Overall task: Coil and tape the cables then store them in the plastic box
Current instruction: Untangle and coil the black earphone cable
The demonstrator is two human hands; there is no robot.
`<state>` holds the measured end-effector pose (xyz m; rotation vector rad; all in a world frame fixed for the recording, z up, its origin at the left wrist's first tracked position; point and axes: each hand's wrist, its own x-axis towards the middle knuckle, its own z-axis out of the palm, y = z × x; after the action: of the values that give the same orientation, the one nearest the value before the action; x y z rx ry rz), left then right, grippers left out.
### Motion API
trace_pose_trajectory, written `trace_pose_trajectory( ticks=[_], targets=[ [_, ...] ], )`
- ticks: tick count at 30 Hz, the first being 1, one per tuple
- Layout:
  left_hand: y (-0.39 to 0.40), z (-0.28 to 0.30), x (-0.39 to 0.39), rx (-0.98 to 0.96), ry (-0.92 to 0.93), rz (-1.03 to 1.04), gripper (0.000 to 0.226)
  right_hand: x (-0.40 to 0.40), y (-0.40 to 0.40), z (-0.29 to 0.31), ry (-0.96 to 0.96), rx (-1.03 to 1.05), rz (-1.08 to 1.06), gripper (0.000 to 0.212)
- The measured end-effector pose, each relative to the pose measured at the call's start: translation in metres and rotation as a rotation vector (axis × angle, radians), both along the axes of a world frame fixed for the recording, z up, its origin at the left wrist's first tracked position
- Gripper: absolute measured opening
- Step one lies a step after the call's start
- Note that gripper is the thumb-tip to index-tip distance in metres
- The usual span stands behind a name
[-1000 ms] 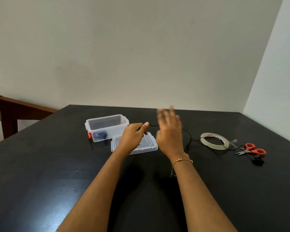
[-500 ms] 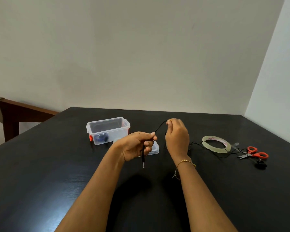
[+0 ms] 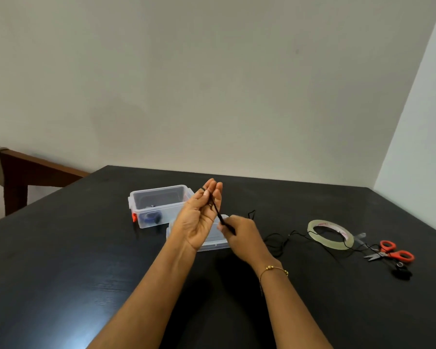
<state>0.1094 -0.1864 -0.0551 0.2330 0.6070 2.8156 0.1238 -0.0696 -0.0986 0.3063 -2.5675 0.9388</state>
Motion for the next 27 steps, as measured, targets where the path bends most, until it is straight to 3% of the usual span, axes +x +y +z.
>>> trace_pose_trajectory(
  ticks=[5, 8, 11, 14, 18, 21, 23, 27],
  targets=[
    [-0.001, 0.001, -0.008, 0.133, -0.054, 0.133, 0.024, -0.003, -0.006, 0.000, -0.098, 0.108, 0.067, 0.026],
    [-0.004, 0.001, -0.011, 0.108, -0.042, 0.217, 0.025, -0.001, -0.012, 0.004, -0.063, 0.156, 0.135, 0.027],
    [-0.004, -0.001, -0.011, -0.095, 0.030, 0.327, 0.025, 0.003, -0.017, 0.008, 0.008, 0.231, 0.159, 0.028],
    [-0.005, -0.006, -0.011, -0.466, 0.154, 0.495, 0.023, 0.008, -0.016, 0.013, 0.064, 0.249, 0.109, 0.027],
    [-0.007, -0.016, -0.012, -0.961, 0.459, 0.707, 0.026, 0.012, -0.008, 0.020, 0.158, 0.184, 0.062, 0.023],
    [-0.004, -0.019, -0.010, -1.262, 0.698, 0.673, 0.023, 0.012, -0.007, 0.022, 0.268, 0.200, 0.022, 0.020],
    [0.000, -0.017, -0.007, -1.352, 0.762, 0.506, 0.021, 0.009, -0.003, 0.022, 0.391, 0.247, -0.081, 0.020],
    [-0.002, -0.011, -0.001, -1.237, 0.635, 0.379, 0.032, 0.008, 0.000, 0.021, 0.520, 0.260, -0.162, 0.017]
  ],
)
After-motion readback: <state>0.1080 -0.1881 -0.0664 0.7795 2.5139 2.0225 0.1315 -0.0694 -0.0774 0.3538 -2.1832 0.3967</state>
